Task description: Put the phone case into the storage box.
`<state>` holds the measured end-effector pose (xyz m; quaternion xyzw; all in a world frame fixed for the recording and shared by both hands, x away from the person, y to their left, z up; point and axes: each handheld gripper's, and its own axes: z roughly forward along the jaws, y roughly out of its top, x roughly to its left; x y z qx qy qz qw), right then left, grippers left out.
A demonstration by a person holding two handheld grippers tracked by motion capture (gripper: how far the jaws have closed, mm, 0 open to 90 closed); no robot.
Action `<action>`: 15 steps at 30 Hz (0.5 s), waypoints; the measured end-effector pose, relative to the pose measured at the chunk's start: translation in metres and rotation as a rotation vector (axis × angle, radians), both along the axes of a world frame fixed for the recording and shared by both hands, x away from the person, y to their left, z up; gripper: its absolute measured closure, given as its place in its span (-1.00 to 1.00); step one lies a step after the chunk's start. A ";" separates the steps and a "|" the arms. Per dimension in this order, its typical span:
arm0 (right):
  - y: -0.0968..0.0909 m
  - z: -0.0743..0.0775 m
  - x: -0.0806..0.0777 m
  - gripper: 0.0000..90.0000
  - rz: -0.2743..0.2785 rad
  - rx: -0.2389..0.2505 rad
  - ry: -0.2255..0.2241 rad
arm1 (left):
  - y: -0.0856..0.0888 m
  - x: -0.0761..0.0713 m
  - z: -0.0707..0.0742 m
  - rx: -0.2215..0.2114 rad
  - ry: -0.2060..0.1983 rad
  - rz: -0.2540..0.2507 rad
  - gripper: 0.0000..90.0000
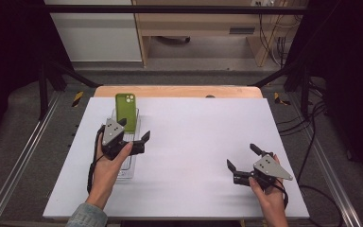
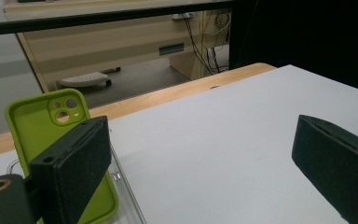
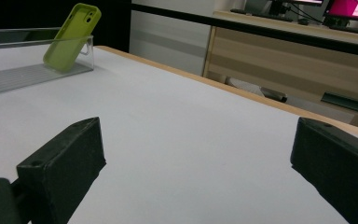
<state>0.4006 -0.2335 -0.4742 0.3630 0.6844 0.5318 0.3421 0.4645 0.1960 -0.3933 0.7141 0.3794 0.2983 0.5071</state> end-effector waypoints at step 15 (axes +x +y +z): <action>0.001 0.000 0.000 -0.93 0.006 -0.005 0.003 | 0.004 -0.010 0.005 -0.024 -0.016 -0.017 -0.92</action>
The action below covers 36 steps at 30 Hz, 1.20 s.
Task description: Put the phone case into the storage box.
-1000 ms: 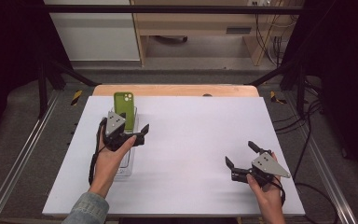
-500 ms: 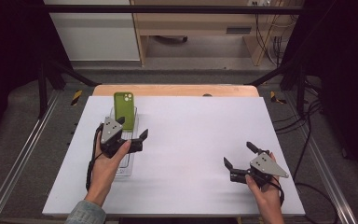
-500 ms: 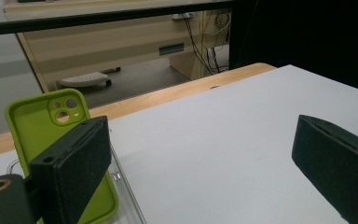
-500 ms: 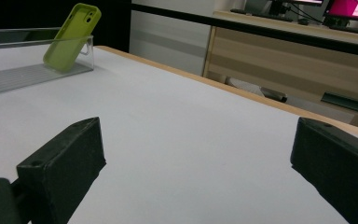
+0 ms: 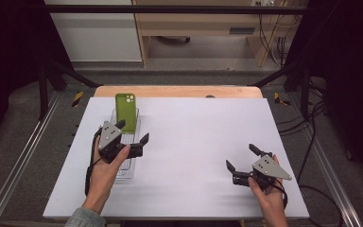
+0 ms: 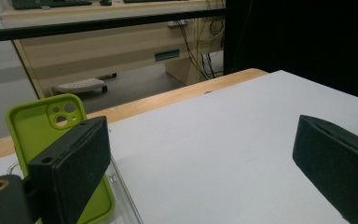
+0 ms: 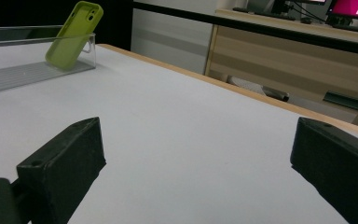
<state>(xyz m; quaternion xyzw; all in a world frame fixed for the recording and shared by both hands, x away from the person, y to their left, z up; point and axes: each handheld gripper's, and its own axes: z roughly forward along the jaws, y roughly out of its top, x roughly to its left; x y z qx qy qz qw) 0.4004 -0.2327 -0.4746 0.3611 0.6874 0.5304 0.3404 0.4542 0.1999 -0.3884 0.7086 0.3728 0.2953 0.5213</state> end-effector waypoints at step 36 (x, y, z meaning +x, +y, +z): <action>0.000 0.000 0.000 -0.94 0.010 0.044 0.014 | 0.044 -0.024 0.013 -0.027 -0.044 0.012 -0.94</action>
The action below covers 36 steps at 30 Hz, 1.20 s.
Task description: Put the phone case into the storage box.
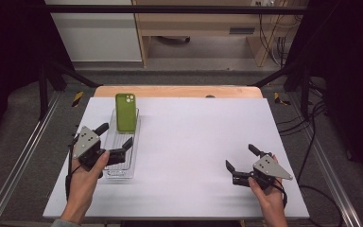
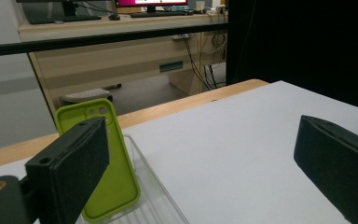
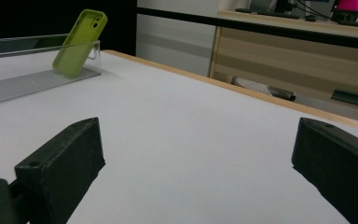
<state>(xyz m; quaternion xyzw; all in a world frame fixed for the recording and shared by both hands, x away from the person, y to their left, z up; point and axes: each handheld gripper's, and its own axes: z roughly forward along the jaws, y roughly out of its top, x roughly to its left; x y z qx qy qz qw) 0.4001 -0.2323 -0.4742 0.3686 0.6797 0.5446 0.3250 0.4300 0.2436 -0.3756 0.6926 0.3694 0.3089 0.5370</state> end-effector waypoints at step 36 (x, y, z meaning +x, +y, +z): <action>0.000 -0.001 0.001 -0.95 0.005 -0.009 0.017 | 0.067 -0.014 -0.012 0.000 -0.073 0.074 -0.94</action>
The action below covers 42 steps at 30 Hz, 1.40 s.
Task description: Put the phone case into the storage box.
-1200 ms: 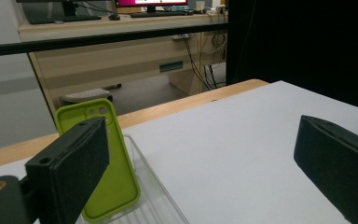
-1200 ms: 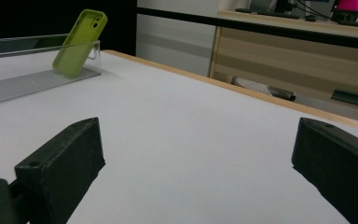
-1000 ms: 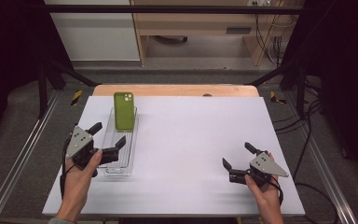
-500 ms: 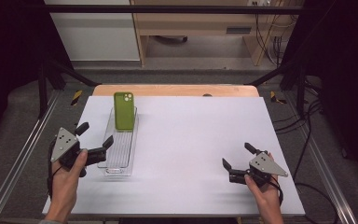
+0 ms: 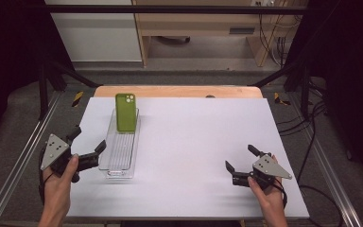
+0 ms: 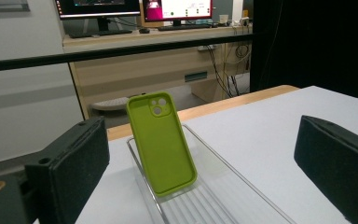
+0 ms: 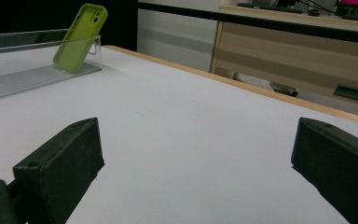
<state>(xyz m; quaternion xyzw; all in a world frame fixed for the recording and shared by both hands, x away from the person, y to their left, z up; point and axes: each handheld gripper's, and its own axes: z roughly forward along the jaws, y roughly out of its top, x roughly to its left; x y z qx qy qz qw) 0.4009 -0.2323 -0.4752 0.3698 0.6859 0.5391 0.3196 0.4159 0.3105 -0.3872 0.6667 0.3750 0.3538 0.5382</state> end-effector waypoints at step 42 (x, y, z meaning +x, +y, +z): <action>-0.010 0.001 -0.002 -0.95 -0.027 0.005 -0.020 | 0.010 -0.016 -0.045 0.009 -0.024 -0.026 -0.96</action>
